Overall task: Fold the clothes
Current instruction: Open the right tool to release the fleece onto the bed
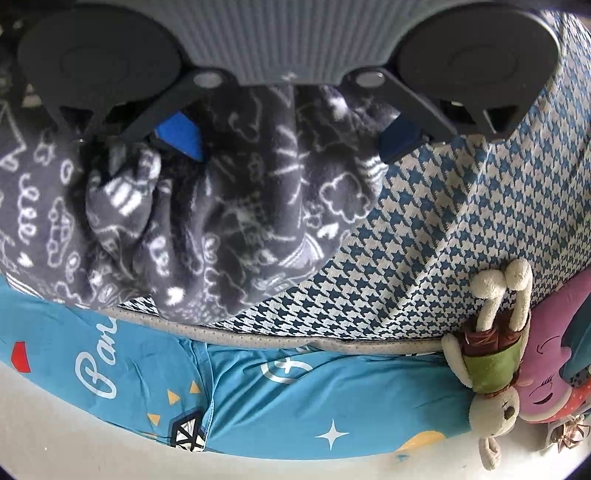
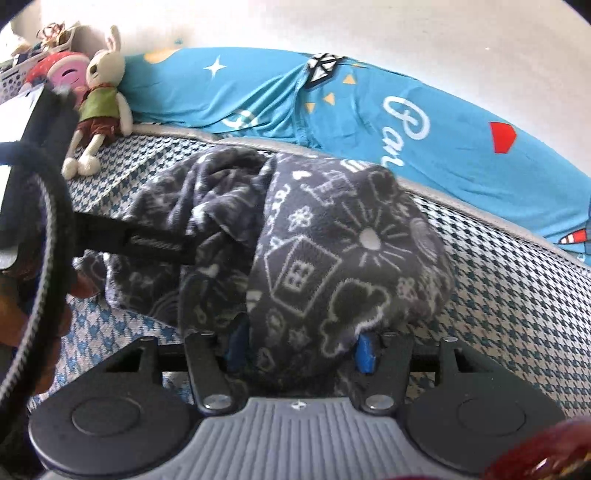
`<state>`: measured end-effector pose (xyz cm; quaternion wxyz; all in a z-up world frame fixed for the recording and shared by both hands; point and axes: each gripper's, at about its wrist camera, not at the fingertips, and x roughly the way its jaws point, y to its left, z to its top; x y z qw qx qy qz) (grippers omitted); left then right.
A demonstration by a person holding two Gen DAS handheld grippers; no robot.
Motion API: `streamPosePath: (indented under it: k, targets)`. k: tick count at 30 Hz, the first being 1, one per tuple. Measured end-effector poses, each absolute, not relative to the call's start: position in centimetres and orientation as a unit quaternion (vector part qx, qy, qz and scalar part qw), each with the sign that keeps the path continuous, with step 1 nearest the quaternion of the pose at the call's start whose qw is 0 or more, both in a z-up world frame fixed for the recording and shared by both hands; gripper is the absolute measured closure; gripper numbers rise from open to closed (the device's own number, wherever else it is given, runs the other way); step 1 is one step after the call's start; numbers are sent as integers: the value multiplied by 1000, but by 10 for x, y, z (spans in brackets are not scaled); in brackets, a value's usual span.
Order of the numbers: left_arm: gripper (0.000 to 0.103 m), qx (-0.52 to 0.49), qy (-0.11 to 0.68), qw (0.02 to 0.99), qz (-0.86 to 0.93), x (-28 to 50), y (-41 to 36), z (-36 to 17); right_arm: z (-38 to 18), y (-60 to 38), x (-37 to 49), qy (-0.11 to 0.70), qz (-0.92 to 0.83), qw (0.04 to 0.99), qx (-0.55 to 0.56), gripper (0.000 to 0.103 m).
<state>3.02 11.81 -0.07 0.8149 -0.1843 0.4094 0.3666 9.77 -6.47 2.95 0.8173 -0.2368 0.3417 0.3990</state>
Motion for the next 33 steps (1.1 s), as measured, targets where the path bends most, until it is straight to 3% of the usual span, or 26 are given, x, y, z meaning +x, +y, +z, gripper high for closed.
streamPosePath:
  k: [16, 33]
  targets:
    - [0, -168, 405, 825, 357, 20, 106, 8, 40, -88, 123, 347, 395, 831, -183, 40]
    - [0, -198, 455, 807, 319, -9, 103, -5, 31, -37, 134, 347, 365, 856, -117, 34]
